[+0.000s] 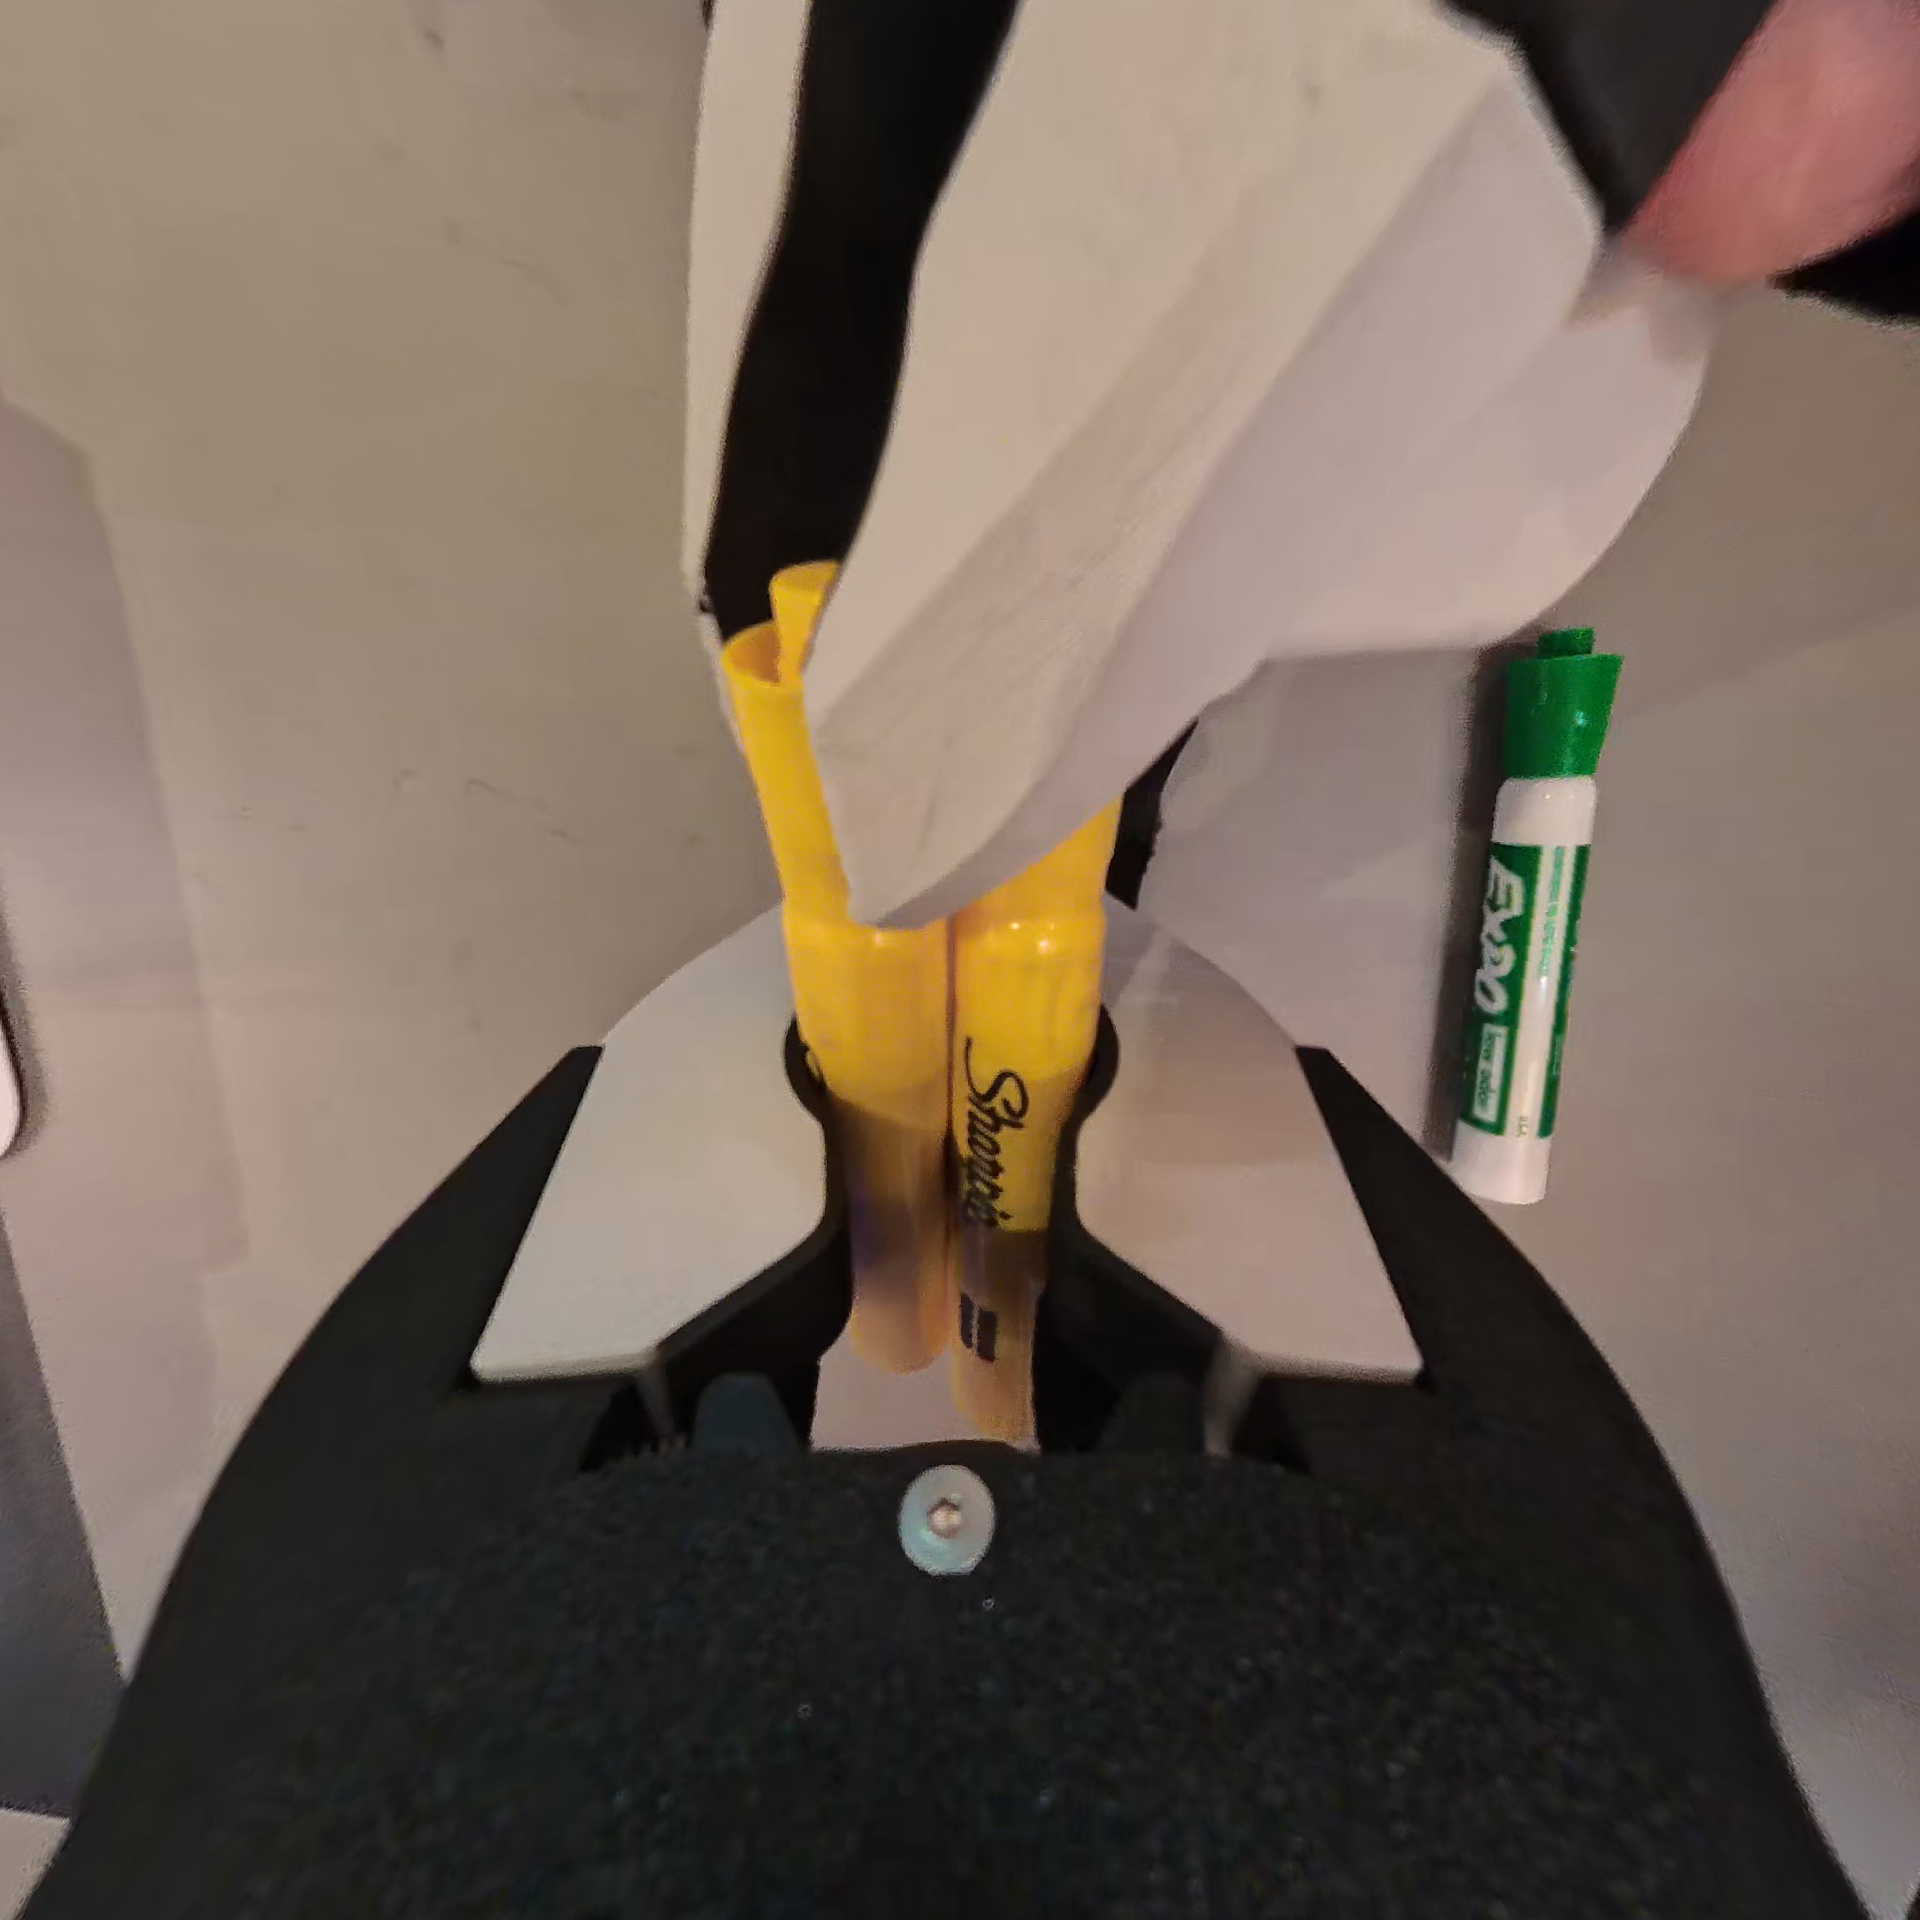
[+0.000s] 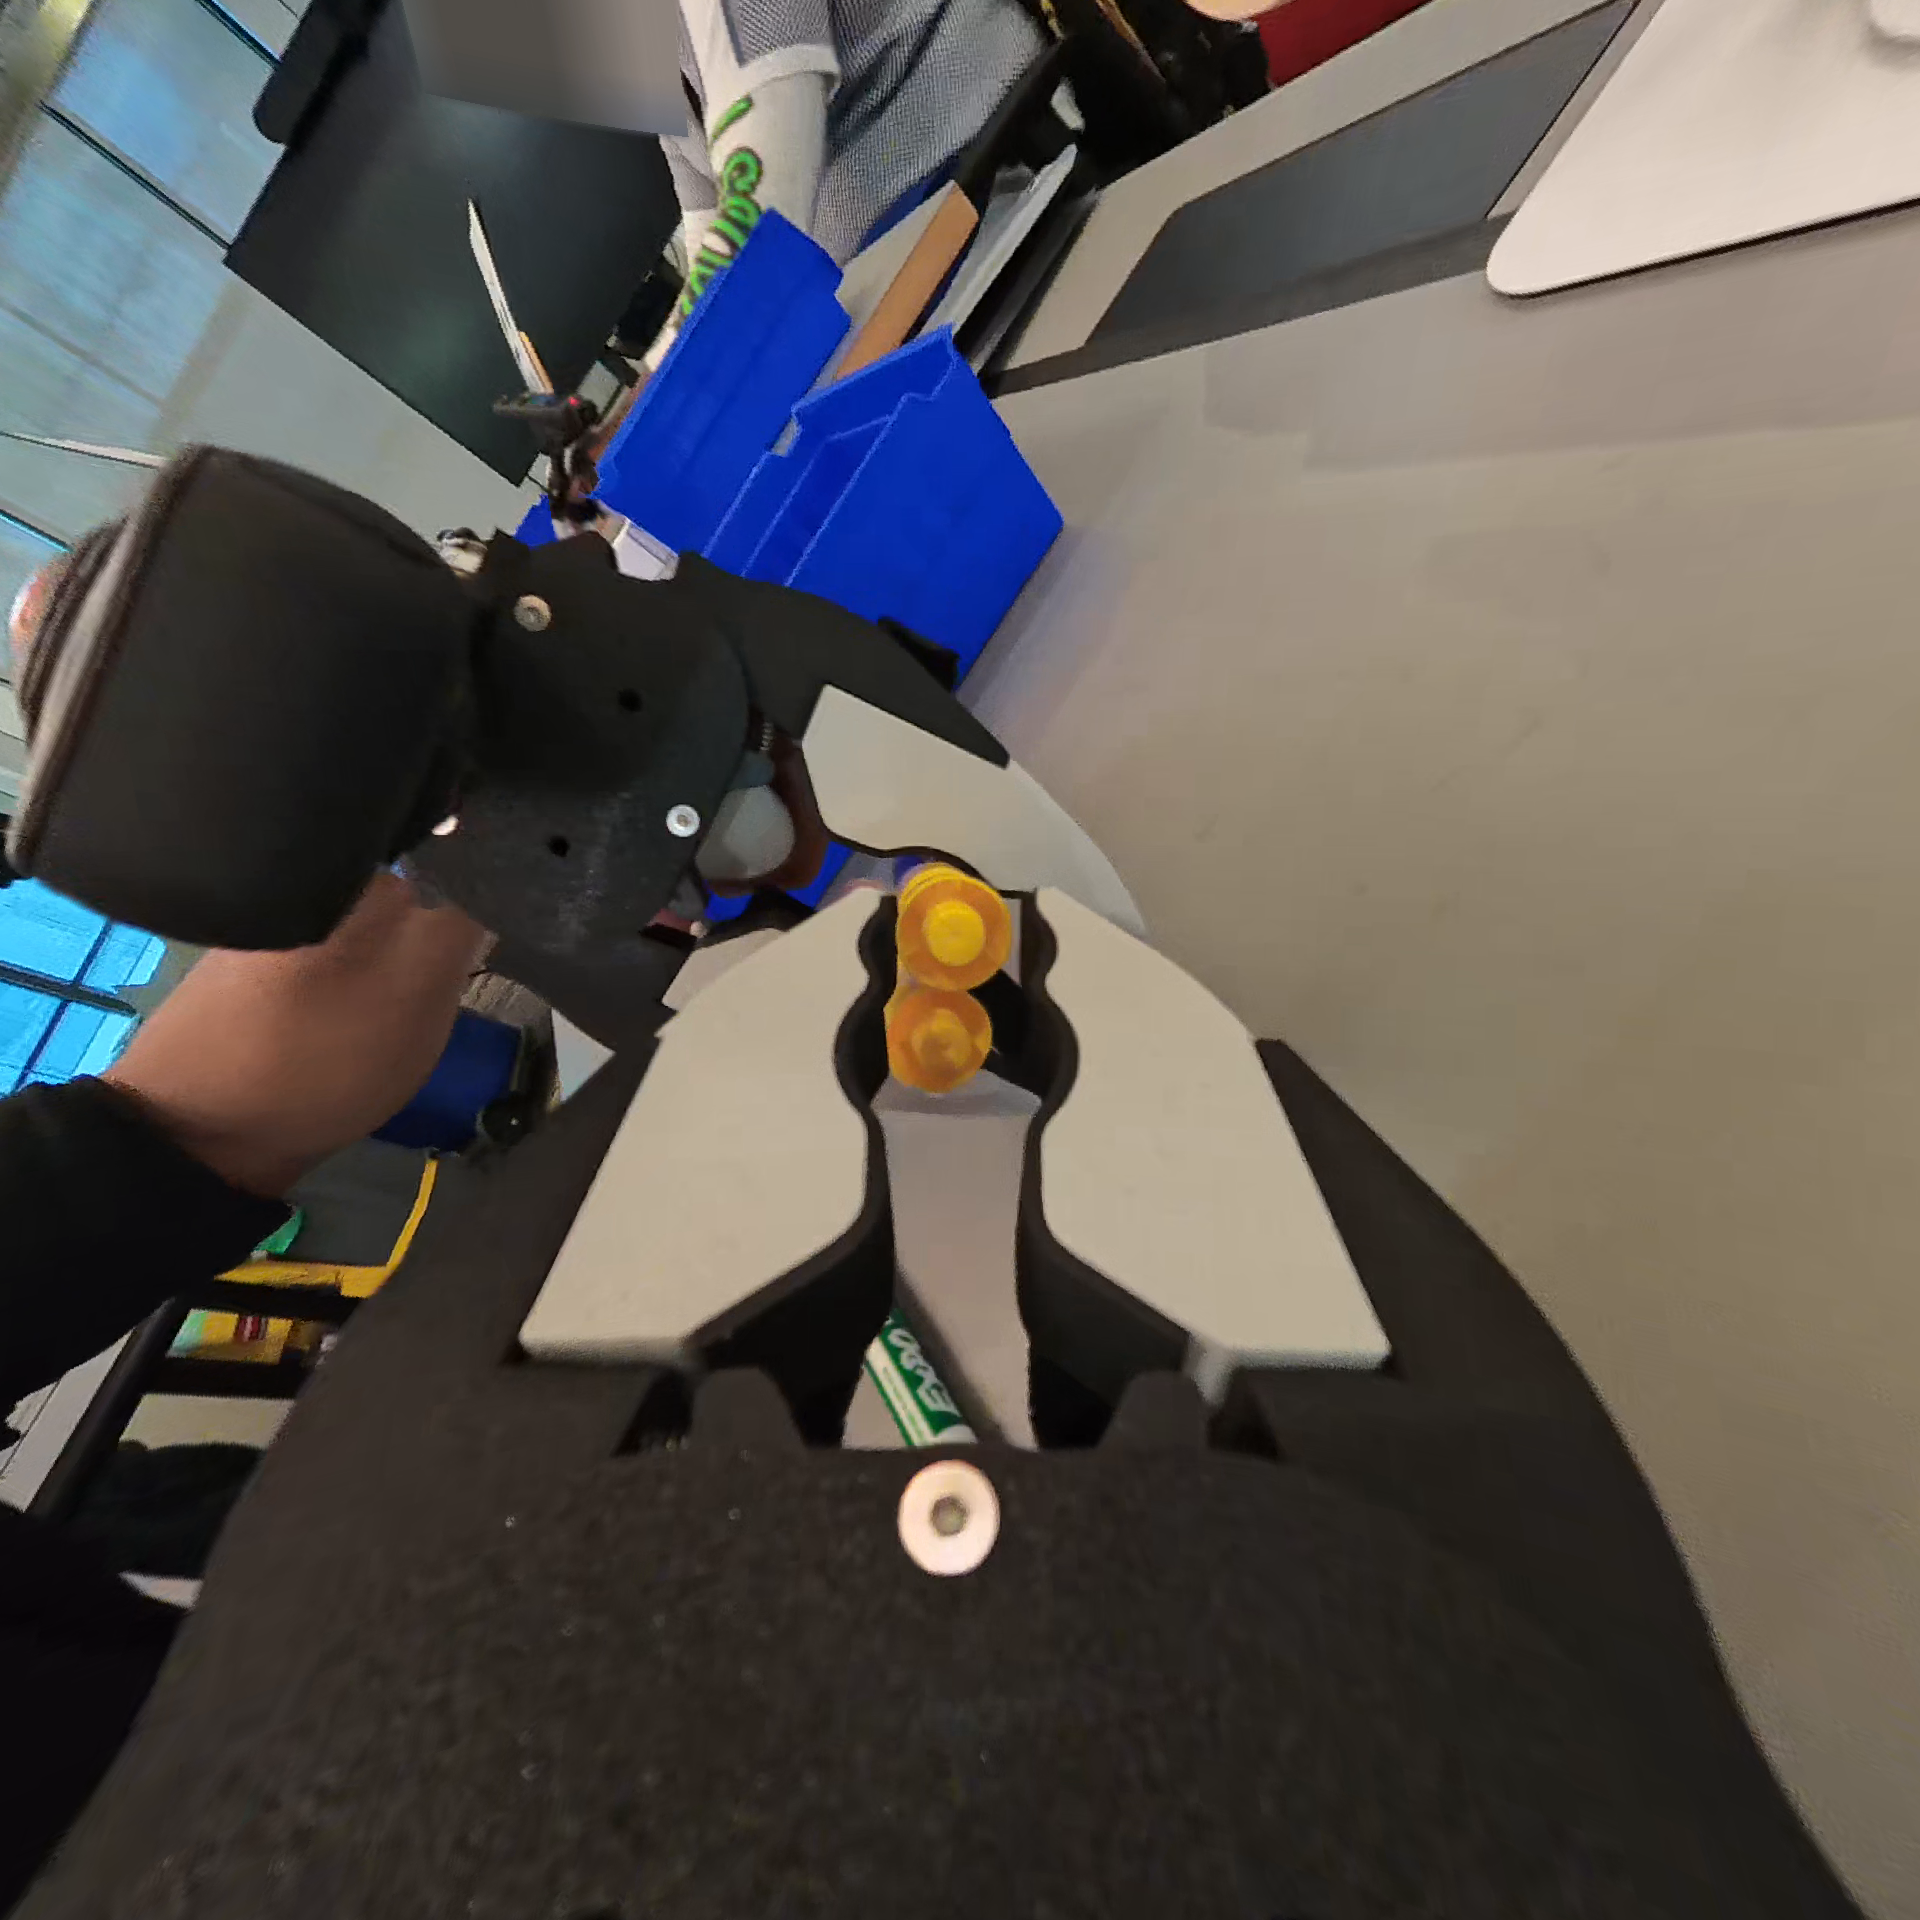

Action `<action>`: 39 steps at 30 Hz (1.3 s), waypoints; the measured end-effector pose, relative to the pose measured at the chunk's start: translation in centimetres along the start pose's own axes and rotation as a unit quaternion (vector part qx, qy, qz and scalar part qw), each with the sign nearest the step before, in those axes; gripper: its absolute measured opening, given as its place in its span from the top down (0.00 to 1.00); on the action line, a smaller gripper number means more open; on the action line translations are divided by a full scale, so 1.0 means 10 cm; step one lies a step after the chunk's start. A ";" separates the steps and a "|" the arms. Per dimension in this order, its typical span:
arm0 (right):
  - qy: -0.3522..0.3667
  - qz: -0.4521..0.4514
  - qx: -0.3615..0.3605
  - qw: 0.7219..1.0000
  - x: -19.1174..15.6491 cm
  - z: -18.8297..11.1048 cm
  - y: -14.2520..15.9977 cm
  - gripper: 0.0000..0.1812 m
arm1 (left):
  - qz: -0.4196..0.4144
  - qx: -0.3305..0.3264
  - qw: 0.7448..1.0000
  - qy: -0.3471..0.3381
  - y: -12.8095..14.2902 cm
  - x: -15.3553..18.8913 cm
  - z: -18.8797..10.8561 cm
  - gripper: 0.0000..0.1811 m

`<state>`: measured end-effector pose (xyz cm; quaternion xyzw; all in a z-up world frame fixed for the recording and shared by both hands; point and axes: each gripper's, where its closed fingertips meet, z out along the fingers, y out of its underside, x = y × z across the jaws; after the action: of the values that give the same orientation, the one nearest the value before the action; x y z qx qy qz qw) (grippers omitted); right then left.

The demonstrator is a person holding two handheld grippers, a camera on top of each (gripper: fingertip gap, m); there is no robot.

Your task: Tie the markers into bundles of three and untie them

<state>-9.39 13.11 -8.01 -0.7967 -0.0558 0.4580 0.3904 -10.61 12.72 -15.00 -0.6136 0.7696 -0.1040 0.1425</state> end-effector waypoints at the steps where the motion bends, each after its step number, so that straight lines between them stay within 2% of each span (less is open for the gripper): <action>1: -0.003 0.002 -0.002 1.000 0.01 0.02 0.00 0.87 | 0.002 -0.001 1.000 -0.003 0.02 -0.02 0.00 0.78; 9: -0.050 0.027 -0.004 0.998 -0.01 0.10 -0.05 0.84 | -0.005 0.005 1.000 0.000 0.09 -0.13 -0.05 0.78; 14: -0.072 0.040 0.009 0.997 -0.01 0.03 -0.12 0.82 | -0.023 -0.010 0.999 0.035 0.23 -0.10 -0.01 0.77; 16: -0.082 0.021 -0.002 0.996 -0.08 -0.02 -0.07 0.81 | -0.029 -0.024 0.998 0.050 0.31 -0.07 -0.01 0.78; 18: -0.083 -0.049 -0.026 0.995 -0.19 -0.10 0.07 0.80 | -0.040 -0.032 0.996 0.072 0.39 0.00 -0.05 0.78; 21: -0.104 -0.210 -0.082 0.969 -0.43 -0.26 0.44 0.76 | -0.044 -0.051 0.994 0.080 0.52 0.06 -0.13 0.78; 23: -0.078 -0.314 -0.125 0.938 -0.40 -0.36 0.71 0.70 | -0.040 -0.062 0.994 0.081 0.59 0.11 -0.20 0.78; 25: -0.060 -0.379 -0.160 0.909 -0.33 -0.45 0.91 0.70 | -0.044 -0.066 0.993 0.088 0.63 0.17 -0.26 0.78; 28: -0.076 -0.389 -0.225 0.890 -0.25 -0.56 1.21 0.70 | -0.051 -0.068 0.993 0.087 0.68 0.23 -0.31 0.78; 31: -0.064 -0.411 -0.271 0.868 -0.09 -0.57 1.41 0.75 | -0.052 -0.070 0.992 0.089 0.74 0.33 -0.33 0.78; 36: -0.036 -0.421 -0.324 0.847 0.11 -0.44 1.57 0.75 | -0.043 -0.083 0.991 0.091 0.76 0.44 -0.35 0.78; 37: -0.035 -0.421 -0.331 0.844 0.13 -0.41 1.60 0.77 | -0.044 -0.083 0.991 0.095 0.75 0.45 -0.36 0.78; 39: -0.018 -0.428 -0.342 0.836 0.22 -0.38 1.62 0.87 | -0.044 -0.087 0.991 0.096 0.73 0.45 -0.38 0.78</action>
<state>-9.56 0.74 -19.42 -0.7674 -0.5515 0.2116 0.2493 -19.55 9.89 -14.35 -0.6445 0.7579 -0.1010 0.0092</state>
